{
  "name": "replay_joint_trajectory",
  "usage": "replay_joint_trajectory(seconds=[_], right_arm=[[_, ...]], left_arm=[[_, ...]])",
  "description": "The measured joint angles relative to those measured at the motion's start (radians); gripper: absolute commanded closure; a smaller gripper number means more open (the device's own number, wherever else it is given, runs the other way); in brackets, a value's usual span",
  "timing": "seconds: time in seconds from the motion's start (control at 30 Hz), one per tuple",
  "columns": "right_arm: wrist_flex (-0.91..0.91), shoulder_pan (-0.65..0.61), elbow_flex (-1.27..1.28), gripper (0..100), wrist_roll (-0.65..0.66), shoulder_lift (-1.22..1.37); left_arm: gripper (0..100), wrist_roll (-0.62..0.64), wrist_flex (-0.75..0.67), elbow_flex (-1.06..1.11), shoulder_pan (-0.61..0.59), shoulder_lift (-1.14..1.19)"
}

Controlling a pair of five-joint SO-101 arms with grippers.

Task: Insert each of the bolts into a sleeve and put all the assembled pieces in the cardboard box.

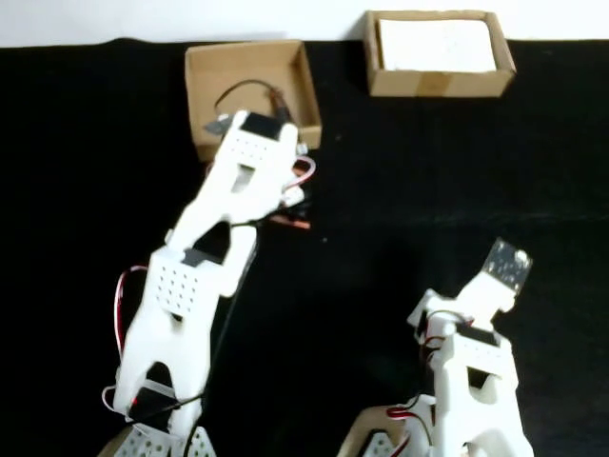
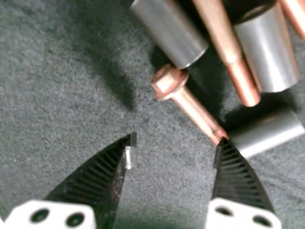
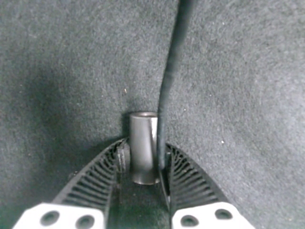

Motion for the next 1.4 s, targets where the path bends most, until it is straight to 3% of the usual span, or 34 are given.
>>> replay_joint_trajectory(seconds=[0.3,0.63,0.83,0.97,1.2,1.4], right_arm=[[0.000,0.000,0.000,99.2,0.000,0.000],[0.000,0.000,0.000,99.2,0.000,0.000],[0.000,0.000,0.000,99.2,0.000,0.000],[0.000,0.003,0.000,99.2,0.000,0.000],[0.000,0.003,0.000,99.2,0.000,0.000],[0.000,0.003,0.000,99.2,0.000,0.000]], left_arm=[[73,0.017,-0.005,0.000,0.002,-0.098],[74,0.031,-0.089,-0.011,-0.064,0.083],[88,0.020,-0.107,-0.034,-0.063,0.114],[100,-0.087,-0.120,-0.035,-0.061,0.115],[99,-0.299,-0.110,-0.035,-0.061,0.124],[99,-0.647,-0.038,-0.035,-0.017,0.132]])
